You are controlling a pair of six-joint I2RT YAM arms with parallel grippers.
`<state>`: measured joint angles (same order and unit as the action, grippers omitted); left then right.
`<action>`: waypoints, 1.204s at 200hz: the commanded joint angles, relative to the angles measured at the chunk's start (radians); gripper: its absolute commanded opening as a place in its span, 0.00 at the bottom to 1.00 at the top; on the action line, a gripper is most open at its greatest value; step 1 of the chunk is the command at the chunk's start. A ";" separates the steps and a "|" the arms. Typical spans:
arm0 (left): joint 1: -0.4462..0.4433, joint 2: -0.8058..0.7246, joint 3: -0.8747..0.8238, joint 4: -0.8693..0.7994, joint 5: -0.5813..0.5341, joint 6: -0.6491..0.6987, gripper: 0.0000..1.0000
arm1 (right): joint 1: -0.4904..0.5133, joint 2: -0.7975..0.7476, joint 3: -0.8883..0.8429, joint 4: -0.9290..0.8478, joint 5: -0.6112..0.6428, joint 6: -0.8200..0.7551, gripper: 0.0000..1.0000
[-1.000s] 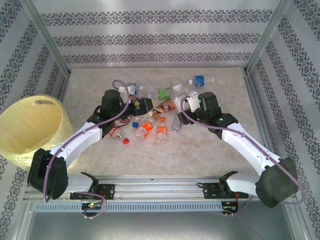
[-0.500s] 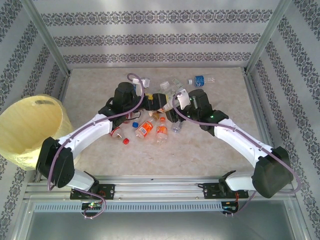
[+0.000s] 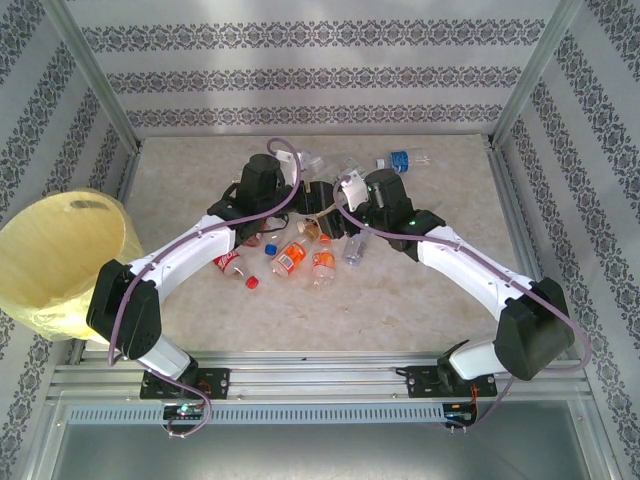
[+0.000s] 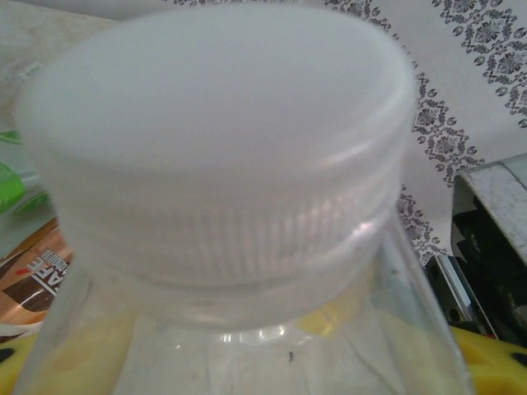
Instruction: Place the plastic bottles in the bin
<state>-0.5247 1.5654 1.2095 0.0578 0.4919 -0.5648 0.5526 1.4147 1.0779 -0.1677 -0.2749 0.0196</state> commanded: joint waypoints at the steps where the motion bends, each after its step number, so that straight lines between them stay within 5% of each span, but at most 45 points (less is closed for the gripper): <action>1: -0.011 0.017 0.028 -0.009 0.014 0.000 0.59 | 0.010 -0.004 0.040 0.007 -0.061 -0.036 0.79; 43: 0.002 -0.007 0.032 -0.050 -0.089 0.005 0.51 | -0.004 -0.052 0.032 0.012 -0.132 -0.078 0.98; 83: 0.027 -0.094 0.038 -0.147 -0.264 0.063 0.49 | -0.048 -0.191 -0.057 0.111 -0.102 -0.016 0.98; 119: 0.047 -0.221 0.065 -0.309 -0.556 0.134 0.47 | -0.085 -0.348 -0.229 0.365 0.202 0.189 0.98; 160: 0.059 -0.367 0.189 -0.602 -0.934 0.241 0.44 | -0.172 -0.402 -0.282 0.297 0.482 0.418 0.98; 190: 0.064 -0.453 0.314 -0.787 -1.179 0.304 0.44 | -0.246 -0.394 -0.313 0.311 0.465 0.522 0.98; 241: 0.091 -0.505 0.463 -0.933 -1.564 0.465 0.45 | -0.258 -0.318 -0.258 0.315 0.414 0.485 0.98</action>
<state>-0.4595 1.0683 1.6337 -0.7422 -0.8036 -0.2287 0.2981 1.0634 0.7738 0.1265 0.1490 0.4957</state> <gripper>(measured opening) 0.525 0.980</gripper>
